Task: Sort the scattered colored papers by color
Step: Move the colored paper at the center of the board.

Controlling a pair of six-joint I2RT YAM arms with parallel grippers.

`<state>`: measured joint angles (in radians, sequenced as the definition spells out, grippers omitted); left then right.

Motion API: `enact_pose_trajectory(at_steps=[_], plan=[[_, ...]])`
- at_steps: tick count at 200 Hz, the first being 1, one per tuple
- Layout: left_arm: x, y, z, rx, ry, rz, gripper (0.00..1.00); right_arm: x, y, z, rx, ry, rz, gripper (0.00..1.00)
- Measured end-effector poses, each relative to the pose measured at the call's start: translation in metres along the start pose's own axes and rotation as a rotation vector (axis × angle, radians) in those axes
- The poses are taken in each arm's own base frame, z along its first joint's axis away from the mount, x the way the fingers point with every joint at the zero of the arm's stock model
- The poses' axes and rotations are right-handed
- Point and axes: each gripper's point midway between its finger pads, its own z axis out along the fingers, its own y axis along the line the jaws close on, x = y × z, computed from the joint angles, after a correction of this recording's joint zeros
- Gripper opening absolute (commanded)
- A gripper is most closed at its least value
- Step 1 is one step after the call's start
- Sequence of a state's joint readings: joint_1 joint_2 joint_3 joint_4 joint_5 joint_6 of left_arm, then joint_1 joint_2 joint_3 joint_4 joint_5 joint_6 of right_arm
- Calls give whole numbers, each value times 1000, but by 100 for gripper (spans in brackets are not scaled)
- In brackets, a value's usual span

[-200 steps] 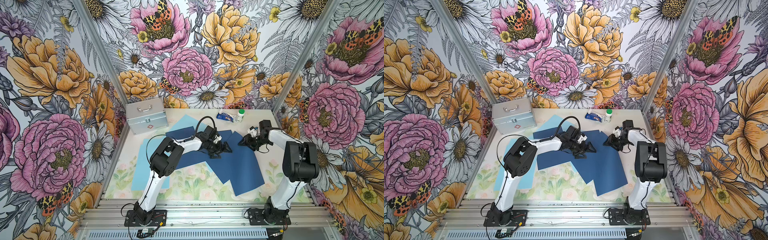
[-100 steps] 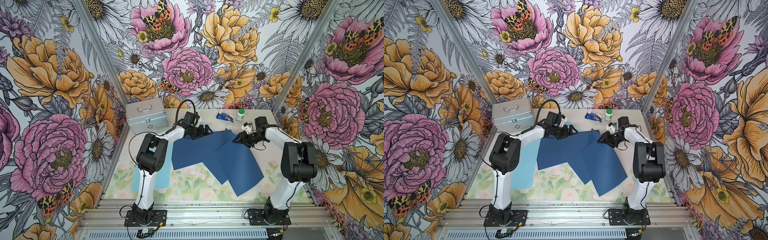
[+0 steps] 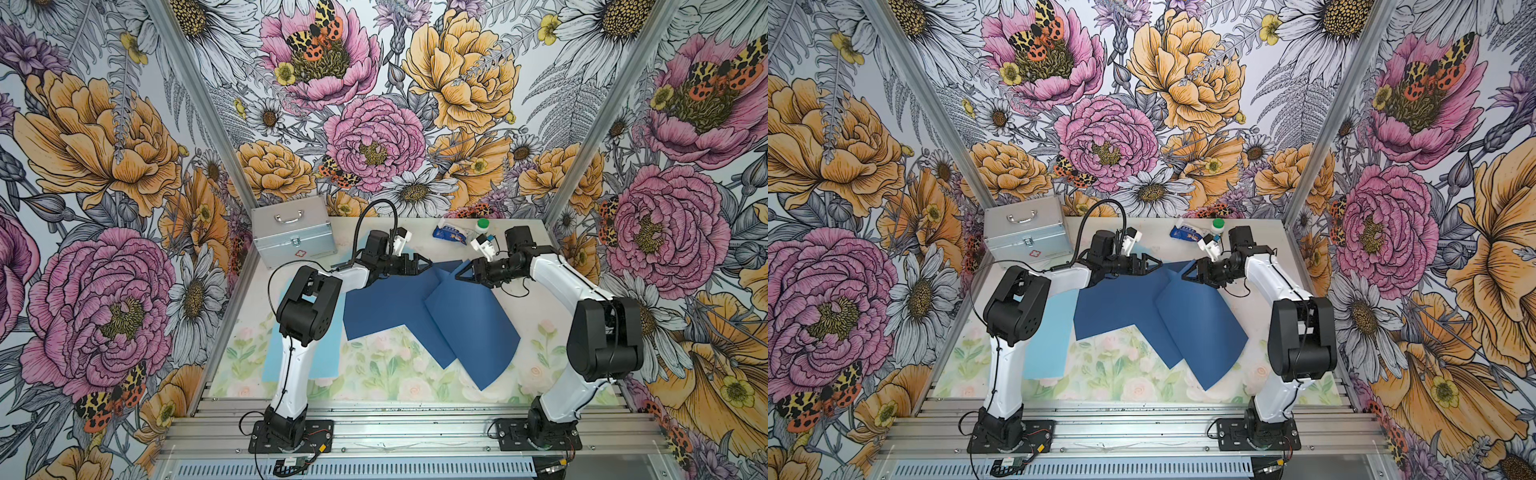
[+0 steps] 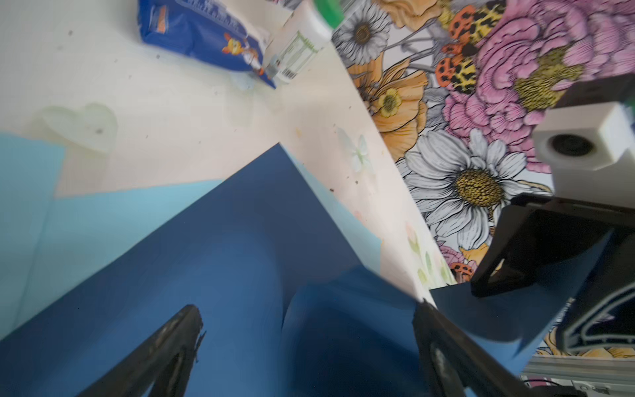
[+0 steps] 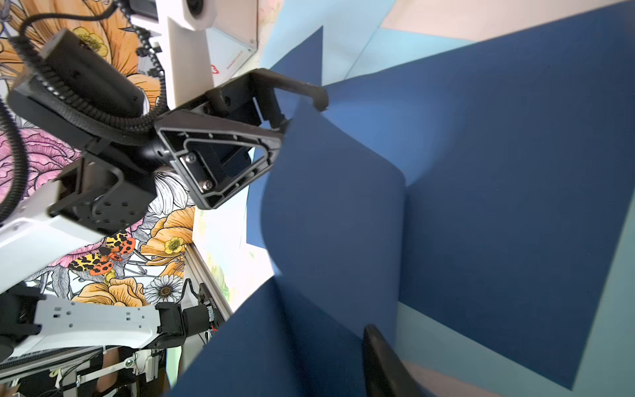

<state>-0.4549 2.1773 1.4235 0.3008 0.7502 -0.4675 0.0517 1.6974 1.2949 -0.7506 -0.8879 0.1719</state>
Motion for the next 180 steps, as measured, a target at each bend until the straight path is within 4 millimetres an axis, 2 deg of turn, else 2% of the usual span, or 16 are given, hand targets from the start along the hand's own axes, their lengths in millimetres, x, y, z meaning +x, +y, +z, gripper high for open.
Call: enact_pose_trajectory(at_steps=[15,44,78,103,124,149,164,180], plan=[[-8,-14,-1,74,-52,23,99,0,1,-1,-3,-1,-5,49],[-11,-31,0,160,-88,46,99,3,-1,0,5,3,2,48],[-4,-29,7,167,-76,13,99,1,-13,-3,53,-9,23,48],[11,-26,11,145,-34,-28,99,3,-45,-14,131,-36,112,42],[37,-28,15,104,28,-63,99,16,-80,-23,195,-44,218,40],[65,-51,24,93,109,-60,99,32,-109,-30,254,-42,313,44],[74,-69,27,105,138,-47,99,38,-118,-32,273,-38,344,53],[77,-83,27,119,153,-29,99,39,-129,-36,291,-44,374,55]])
